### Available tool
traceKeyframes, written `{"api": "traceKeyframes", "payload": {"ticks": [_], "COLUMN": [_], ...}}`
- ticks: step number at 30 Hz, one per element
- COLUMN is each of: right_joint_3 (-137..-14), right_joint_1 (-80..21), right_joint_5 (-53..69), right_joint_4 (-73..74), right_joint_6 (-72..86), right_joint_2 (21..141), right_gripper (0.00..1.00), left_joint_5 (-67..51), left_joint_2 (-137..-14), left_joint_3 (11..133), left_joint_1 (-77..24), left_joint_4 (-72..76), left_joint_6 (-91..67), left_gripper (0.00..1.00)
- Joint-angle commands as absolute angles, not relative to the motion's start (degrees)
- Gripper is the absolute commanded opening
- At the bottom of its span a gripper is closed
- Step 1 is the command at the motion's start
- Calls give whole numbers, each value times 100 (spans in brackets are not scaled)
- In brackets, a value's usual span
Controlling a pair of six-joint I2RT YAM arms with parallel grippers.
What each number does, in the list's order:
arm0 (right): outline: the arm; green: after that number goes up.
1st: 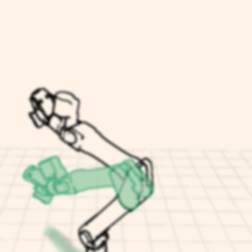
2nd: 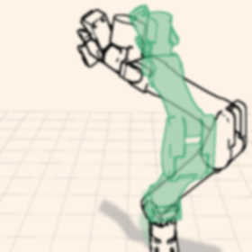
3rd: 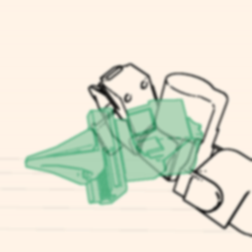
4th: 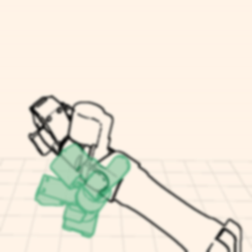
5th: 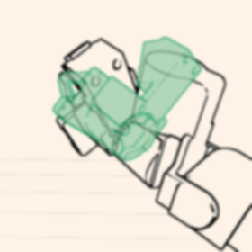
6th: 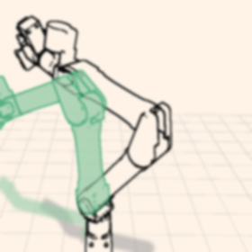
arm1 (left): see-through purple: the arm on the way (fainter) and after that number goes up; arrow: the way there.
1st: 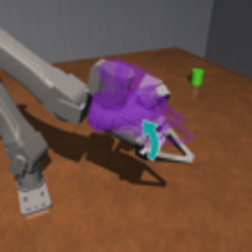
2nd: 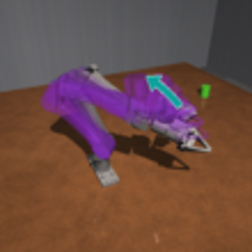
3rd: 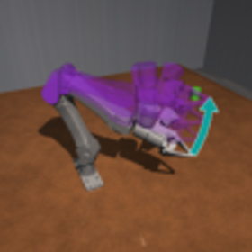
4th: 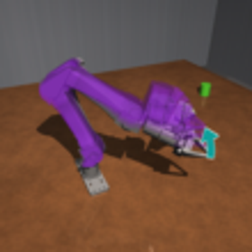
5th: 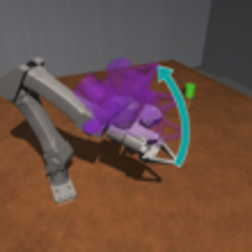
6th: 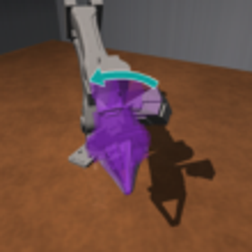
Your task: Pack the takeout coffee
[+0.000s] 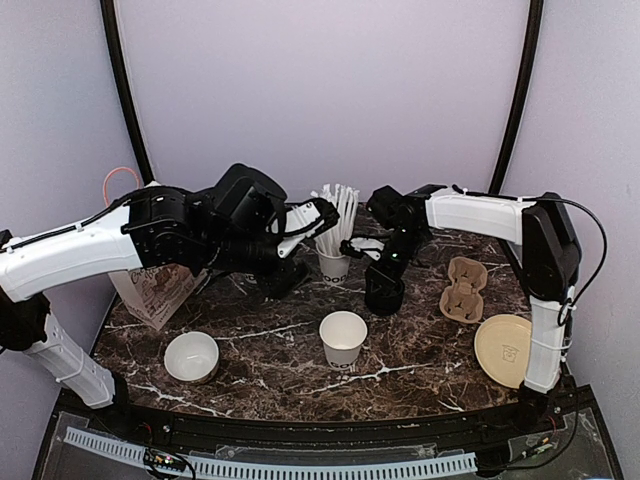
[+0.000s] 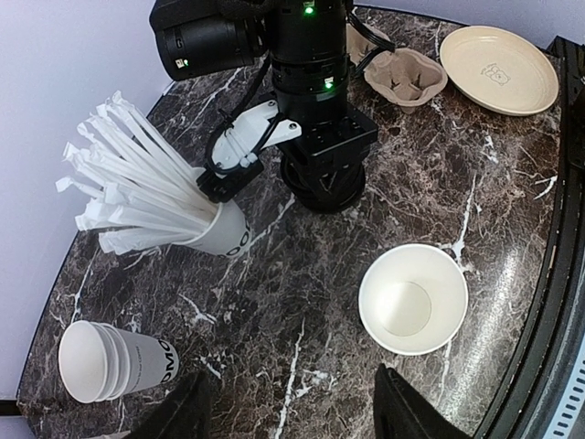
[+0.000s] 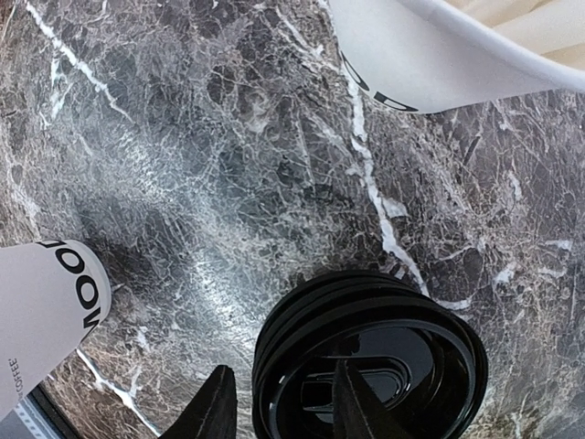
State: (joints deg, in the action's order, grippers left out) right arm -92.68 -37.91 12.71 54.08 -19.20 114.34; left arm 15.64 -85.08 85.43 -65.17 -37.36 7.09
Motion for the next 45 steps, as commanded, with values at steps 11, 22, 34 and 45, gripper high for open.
{"api": "traceKeyframes", "payload": {"ticks": [11, 22, 34, 45], "right_joint_3": [-9487, -9396, -9200, -9745], "right_joint_1": [-3850, -3850, -3819, -3057], "right_joint_5": [1241, 1259, 1520, 4997], "right_joint_4": [5445, 5484, 5651, 5997], "right_joint_6": [-1829, -1811, -1932, -2015], "right_joint_2": [11663, 11442, 10888, 10096], "right_gripper": [28, 10, 5, 5], "left_joint_5": [1564, 1497, 1447, 1894], "left_joint_2": [-8487, -8467, -8521, -7920], "left_joint_3": [8351, 8295, 8264, 6855], "left_joint_1": [-6530, -6530, -6530, -6526], "left_joint_4": [-3827, -3765, -3648, -803], "left_joint_6": [688, 692, 851, 2218], "left_gripper": [63, 63, 63, 79]}}
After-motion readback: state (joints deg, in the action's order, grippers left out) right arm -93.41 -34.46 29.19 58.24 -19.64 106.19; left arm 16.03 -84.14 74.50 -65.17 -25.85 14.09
